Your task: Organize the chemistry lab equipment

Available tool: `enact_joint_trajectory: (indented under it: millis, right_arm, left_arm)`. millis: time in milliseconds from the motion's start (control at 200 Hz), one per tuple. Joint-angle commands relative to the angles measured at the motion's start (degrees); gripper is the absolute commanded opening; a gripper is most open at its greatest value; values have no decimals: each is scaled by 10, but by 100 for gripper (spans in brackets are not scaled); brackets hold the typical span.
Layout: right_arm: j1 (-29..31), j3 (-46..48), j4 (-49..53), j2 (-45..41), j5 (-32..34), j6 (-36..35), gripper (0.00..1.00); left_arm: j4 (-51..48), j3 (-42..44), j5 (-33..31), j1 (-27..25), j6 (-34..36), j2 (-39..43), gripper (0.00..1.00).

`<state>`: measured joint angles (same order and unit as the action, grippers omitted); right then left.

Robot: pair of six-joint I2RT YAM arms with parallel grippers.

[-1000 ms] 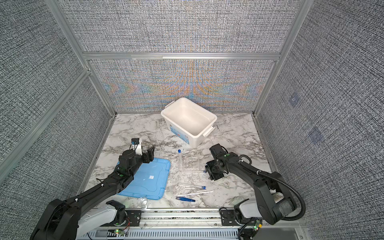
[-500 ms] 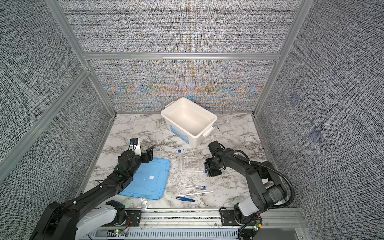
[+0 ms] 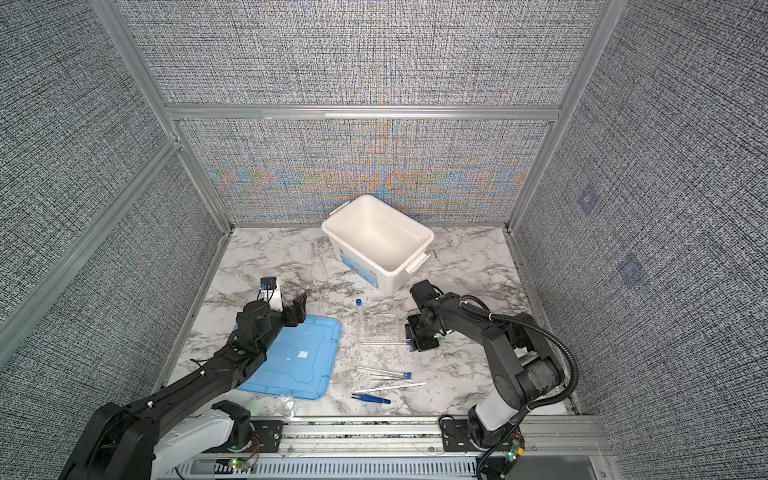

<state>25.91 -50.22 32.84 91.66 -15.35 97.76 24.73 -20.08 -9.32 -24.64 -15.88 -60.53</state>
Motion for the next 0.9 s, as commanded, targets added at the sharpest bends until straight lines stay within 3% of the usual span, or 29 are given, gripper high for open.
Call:
enact_joint_trajectory:
  millis: [0,525,895]
  right_arm:
    - [1,-16,32,6,16,5,34]
    - [2,-18,45,21,33,3,26]
    - [-15,14,55,-17,47,-1,22]
  left_arm:
    - [-6,-2,-5,0,7,-1,79]
    - [-8,-7,-3,0,3,-9,79]
    - [-4,-6,2,0,1,-12,79]
